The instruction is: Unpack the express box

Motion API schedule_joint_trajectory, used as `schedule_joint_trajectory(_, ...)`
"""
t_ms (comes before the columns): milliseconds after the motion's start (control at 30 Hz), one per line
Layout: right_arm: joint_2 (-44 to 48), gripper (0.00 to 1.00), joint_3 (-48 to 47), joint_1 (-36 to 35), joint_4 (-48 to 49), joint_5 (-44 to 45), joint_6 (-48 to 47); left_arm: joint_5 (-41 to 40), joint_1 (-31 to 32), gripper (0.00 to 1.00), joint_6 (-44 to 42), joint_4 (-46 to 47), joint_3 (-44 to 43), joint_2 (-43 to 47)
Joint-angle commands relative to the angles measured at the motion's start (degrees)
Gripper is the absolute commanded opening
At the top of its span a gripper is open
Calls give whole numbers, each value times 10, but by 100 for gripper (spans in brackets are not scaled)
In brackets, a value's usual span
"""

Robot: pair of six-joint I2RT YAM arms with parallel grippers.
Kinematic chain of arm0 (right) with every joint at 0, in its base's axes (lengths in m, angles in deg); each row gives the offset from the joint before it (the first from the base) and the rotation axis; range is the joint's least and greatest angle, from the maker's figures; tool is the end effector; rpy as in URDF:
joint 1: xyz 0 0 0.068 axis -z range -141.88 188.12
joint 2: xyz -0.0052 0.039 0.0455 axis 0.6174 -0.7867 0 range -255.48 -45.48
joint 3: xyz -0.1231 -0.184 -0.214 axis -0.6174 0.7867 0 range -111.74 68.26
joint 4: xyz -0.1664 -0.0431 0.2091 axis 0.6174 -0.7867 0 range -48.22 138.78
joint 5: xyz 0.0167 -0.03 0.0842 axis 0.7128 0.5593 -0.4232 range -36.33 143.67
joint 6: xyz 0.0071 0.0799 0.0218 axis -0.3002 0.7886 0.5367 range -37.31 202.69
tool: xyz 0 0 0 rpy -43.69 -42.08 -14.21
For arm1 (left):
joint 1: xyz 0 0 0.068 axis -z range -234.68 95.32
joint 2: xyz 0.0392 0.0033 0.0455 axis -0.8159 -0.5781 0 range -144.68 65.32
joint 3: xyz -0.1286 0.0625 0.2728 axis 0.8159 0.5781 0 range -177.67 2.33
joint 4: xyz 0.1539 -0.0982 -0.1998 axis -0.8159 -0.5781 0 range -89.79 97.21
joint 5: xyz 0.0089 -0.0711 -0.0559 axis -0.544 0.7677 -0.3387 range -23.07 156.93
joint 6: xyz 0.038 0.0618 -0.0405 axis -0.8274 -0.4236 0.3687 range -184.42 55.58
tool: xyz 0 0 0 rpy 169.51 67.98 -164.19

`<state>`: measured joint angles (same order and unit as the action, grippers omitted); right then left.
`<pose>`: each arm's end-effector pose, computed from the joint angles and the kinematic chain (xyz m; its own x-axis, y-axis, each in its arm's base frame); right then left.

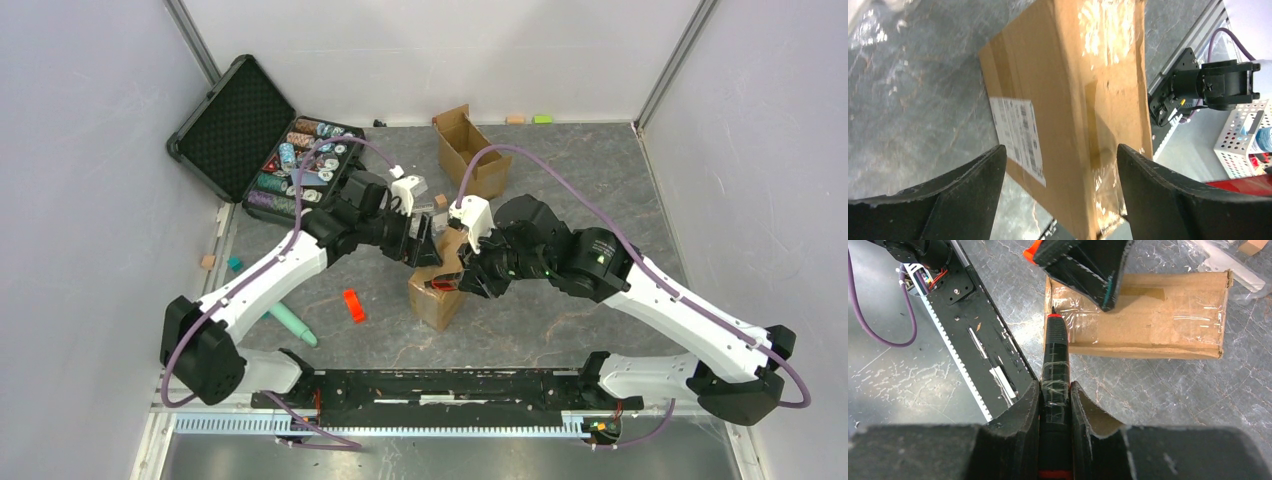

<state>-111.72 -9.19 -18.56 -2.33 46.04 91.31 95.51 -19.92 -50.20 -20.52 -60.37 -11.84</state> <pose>0.1288 0.2137 0.4030 -0.4808 -0.4611 -0.7458 -0.8214 0.5343 0.1993 0.2406 -0.2092 0.3081 -0.7293 0.2435 -0.6393 0.6321 0.5974 -0.4935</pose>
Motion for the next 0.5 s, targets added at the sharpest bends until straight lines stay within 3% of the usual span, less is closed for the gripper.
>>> schedule_joint_trajectory(0, -1, 0, -13, -1, -16, 26, -9, -32, -10, 86, 62, -77, -13, 61)
schedule_joint_trajectory(233, 9, 0, 3, -2, -5, 43, 1, 23, -18, 79, 148, -61, 72, 145)
schedule_joint_trajectory(467, 8, 0, 4, -2, 2, 39, 3, 21, -18, 71, 170, -28, 113, 141)
